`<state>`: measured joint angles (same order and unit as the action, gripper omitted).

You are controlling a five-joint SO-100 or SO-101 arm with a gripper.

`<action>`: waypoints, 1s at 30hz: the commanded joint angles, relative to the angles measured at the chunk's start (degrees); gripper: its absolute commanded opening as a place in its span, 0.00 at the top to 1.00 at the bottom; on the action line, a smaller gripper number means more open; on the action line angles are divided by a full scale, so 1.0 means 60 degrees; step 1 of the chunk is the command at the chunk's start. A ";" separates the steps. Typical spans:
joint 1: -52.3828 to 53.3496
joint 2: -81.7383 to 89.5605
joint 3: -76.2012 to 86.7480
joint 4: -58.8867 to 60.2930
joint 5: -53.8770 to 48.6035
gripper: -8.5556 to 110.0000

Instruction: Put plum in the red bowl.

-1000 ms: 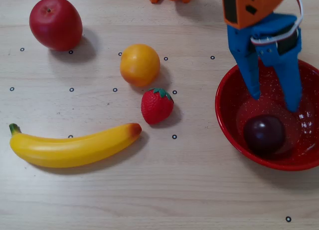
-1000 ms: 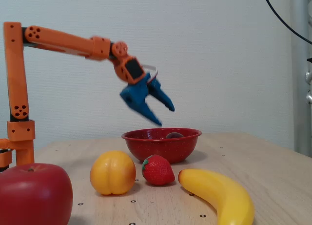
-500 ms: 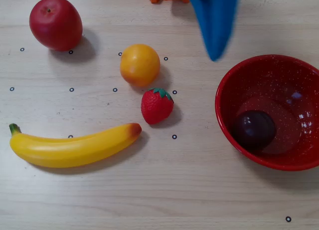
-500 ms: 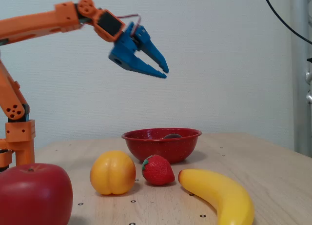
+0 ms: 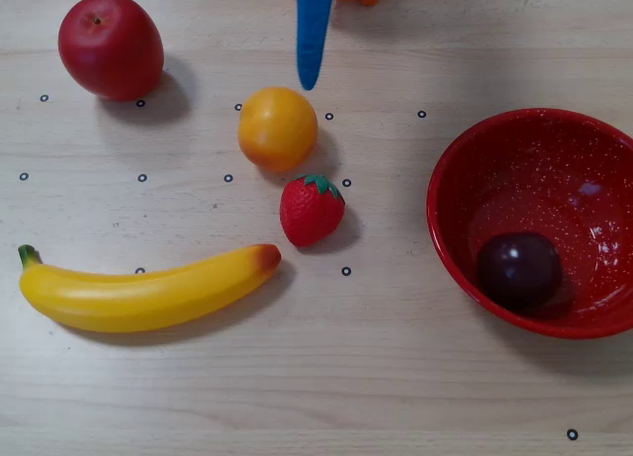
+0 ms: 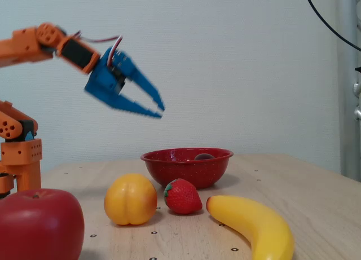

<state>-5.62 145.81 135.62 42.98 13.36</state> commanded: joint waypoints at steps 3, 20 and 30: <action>-0.0264 0.1655 0.0923 -0.0527 -0.0088 0.93; -0.0117 0.5830 0.7134 -0.2563 -0.0073 0.93; 0.0278 0.6548 0.7178 -0.0425 -0.0820 0.93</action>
<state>-5.01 184.13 178.42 39.90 10.46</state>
